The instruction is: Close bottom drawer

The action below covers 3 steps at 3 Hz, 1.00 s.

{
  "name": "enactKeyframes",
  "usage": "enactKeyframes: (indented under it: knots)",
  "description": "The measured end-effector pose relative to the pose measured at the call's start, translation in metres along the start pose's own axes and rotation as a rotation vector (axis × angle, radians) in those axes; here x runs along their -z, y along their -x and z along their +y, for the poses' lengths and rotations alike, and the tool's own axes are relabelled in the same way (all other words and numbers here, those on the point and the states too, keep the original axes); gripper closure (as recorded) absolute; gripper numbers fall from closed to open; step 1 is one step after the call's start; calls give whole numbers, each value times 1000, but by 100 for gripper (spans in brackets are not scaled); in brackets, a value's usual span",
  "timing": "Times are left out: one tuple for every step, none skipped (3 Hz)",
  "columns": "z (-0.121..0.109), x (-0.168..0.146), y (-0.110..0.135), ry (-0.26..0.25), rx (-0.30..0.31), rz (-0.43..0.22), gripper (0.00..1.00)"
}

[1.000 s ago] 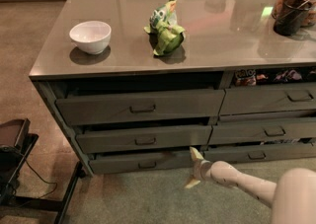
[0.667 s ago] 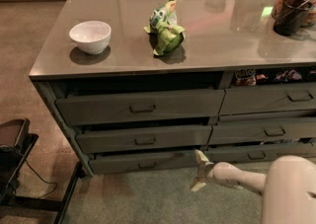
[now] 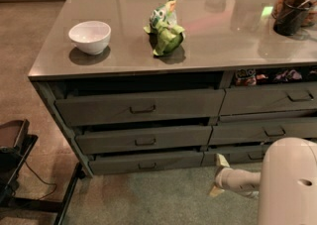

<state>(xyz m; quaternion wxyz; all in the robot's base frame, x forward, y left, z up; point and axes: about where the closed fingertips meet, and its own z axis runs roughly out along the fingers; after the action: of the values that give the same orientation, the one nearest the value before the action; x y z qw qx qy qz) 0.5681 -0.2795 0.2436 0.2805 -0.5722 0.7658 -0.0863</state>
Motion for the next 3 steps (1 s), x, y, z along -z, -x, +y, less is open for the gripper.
enactKeyframes:
  knots:
    - [-15,41,-25,-74,-21,68,0]
    - [-13,40,-23,-72,-20,66,0]
    - [-27,54,-45,-70,-46,78,0]
